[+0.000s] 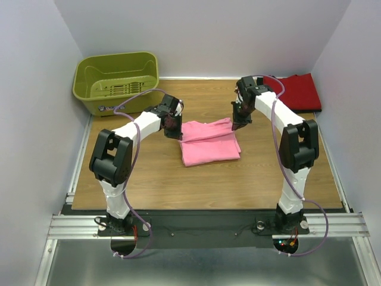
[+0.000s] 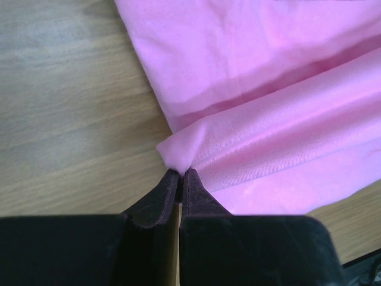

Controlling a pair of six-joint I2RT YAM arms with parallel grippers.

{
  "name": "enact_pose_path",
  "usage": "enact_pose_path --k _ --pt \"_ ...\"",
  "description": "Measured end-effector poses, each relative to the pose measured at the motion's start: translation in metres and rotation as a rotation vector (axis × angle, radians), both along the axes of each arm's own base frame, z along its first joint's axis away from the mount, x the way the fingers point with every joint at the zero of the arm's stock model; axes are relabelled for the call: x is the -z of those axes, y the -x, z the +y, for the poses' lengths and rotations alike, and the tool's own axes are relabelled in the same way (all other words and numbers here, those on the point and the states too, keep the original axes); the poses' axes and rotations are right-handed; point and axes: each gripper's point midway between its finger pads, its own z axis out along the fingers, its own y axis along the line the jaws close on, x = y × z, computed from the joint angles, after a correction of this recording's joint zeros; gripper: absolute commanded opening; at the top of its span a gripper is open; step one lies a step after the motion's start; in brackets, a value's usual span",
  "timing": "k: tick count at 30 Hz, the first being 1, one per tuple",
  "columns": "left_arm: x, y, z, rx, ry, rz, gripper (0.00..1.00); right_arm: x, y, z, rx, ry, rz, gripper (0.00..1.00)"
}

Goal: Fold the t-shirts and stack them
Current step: Fold the tshirt

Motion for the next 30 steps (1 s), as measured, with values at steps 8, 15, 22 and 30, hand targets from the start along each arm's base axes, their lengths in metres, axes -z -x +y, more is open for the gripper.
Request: enact_pose_path --k 8,15,22,30 --pt "0.002 -0.016 -0.003 0.005 0.009 -0.029 0.00 0.040 -0.017 -0.005 0.025 -0.021 0.036 0.01" --pt "-0.004 -0.022 -0.006 0.005 0.019 -0.048 0.00 0.061 -0.014 -0.006 0.038 -0.034 0.050 0.00" --pt "-0.012 -0.028 -0.009 0.005 0.028 -0.070 0.00 0.067 -0.015 -0.005 0.041 -0.041 0.042 0.01" --pt "-0.017 -0.036 -0.012 0.007 0.044 -0.110 0.06 0.069 -0.015 -0.006 0.052 -0.061 0.034 0.01"
